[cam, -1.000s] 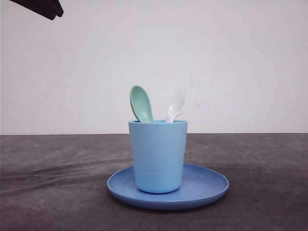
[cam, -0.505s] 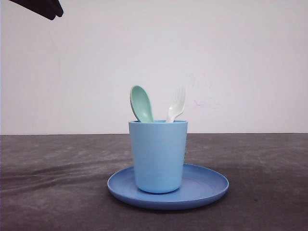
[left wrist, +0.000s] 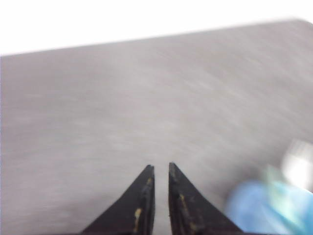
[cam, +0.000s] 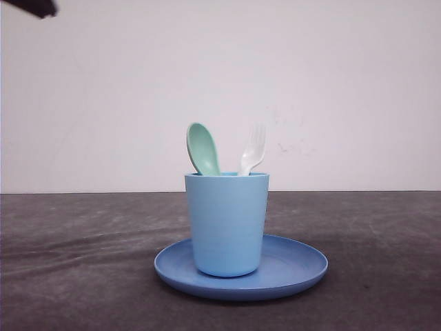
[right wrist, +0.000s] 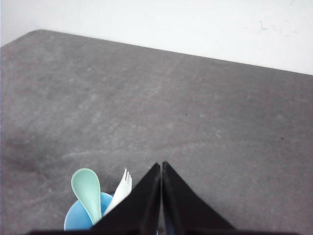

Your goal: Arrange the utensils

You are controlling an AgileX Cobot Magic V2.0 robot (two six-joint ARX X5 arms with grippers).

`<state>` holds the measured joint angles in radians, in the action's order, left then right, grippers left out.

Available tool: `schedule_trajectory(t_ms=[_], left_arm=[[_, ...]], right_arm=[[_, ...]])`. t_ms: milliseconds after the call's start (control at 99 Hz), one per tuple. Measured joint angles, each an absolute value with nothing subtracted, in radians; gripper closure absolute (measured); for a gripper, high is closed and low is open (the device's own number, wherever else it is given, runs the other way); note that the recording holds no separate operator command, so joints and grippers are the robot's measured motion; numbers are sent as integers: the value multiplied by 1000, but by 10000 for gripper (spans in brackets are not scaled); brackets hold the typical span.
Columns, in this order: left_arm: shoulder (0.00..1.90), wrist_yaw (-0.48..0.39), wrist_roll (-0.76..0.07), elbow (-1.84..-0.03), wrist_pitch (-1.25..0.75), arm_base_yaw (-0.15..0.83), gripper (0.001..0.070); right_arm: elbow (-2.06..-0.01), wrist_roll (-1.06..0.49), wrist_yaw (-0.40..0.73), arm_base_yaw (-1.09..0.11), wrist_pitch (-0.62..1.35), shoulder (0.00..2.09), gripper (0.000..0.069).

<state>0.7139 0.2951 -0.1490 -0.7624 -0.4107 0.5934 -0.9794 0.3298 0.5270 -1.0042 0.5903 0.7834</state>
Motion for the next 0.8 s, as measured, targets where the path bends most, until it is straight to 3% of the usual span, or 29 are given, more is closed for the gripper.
schedule_trajectory(t_ms=[242, 394, 616, 798], left_arm=[[475, 238, -111, -433, -196, 326, 684], [297, 230, -98, -234, -168, 203, 684], [103, 134, -62, -50, -181, 123, 684], [29, 128, -33, -32, -178, 103, 684]], right_arm=[[-979, 330, 527, -1004, 576, 783, 689], [-979, 330, 527, -1004, 576, 783, 689], [-979, 330, 527, -1004, 575, 783, 689], [-979, 330, 527, -1005, 574, 783, 689]])
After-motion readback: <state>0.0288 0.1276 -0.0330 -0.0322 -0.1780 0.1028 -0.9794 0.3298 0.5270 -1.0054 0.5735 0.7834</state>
